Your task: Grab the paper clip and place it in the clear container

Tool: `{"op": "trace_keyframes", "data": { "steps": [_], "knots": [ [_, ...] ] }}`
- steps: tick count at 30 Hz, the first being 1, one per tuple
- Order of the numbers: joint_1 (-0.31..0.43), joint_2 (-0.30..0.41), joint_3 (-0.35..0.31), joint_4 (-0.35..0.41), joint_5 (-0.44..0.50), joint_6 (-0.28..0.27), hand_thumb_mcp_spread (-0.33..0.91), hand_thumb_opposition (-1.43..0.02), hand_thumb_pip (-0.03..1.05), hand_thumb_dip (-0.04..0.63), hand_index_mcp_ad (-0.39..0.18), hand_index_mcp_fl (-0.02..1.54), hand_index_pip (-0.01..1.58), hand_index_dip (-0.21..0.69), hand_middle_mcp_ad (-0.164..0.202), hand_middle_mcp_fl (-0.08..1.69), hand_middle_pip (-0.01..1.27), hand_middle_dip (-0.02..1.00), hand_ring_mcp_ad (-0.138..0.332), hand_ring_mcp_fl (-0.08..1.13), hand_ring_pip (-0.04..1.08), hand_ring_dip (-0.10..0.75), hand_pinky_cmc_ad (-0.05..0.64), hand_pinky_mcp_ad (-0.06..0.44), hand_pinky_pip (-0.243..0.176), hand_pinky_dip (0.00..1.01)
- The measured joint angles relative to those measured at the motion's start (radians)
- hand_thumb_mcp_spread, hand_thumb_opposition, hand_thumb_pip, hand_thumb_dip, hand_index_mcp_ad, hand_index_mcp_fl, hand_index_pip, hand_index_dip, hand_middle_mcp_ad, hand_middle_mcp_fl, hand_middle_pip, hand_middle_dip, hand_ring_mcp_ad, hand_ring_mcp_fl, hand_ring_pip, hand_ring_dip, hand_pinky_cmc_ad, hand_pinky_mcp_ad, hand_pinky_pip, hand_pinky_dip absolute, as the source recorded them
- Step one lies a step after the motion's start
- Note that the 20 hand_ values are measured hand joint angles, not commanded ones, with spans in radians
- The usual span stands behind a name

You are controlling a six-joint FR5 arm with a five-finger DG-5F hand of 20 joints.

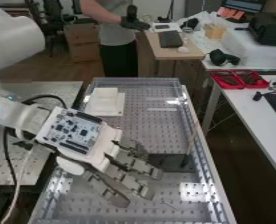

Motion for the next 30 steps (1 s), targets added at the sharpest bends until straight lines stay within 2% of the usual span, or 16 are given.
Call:
{"op": "trace_keyframes", "data": {
  "steps": [8, 12, 14, 19, 30],
  "knots": [
    [-0.061, -0.085, 0.061, 0.015, -0.093, 0.000, 0.34, -0.79, 0.64, 0.188, -0.096, 0.07, 1.20, -0.007, 0.075, 0.00, 0.14, 0.19, 0.164, 0.00, 0.10, 0.124, 0.361, 0.314, -0.094, 0.50],
    [-0.076, -0.112, 0.085, 0.023, -0.127, -0.005, 0.33, -0.79, 0.64, 0.206, -0.101, 0.07, 1.32, 0.037, 0.077, -0.01, 0.14, 0.19, 0.166, 0.00, 0.09, 0.124, 0.361, 0.314, -0.094, 0.48],
    [-0.081, -0.126, 0.098, 0.025, -0.140, -0.011, 0.36, -0.80, 0.64, 0.206, -0.101, 0.07, 1.36, 0.051, 0.077, 0.00, 0.14, 0.19, 0.166, 0.00, 0.09, 0.124, 0.361, 0.314, -0.094, 0.48],
    [-0.093, -0.172, 0.140, 0.023, -0.180, -0.040, 0.36, -0.80, 0.64, 0.206, -0.101, 0.09, 1.43, 0.066, 0.077, -0.01, 0.14, 0.19, 0.166, 0.00, 0.09, 0.124, 0.361, 0.314, -0.094, 0.47],
    [-0.108, -0.249, 0.215, 0.028, -0.258, -0.098, 0.39, -0.81, 0.64, 0.222, -0.120, 0.13, 1.46, 0.080, 0.077, -0.01, 0.14, 0.19, 0.166, 0.00, 0.09, 0.124, 0.360, 0.311, -0.094, 0.43]
  ]
}}
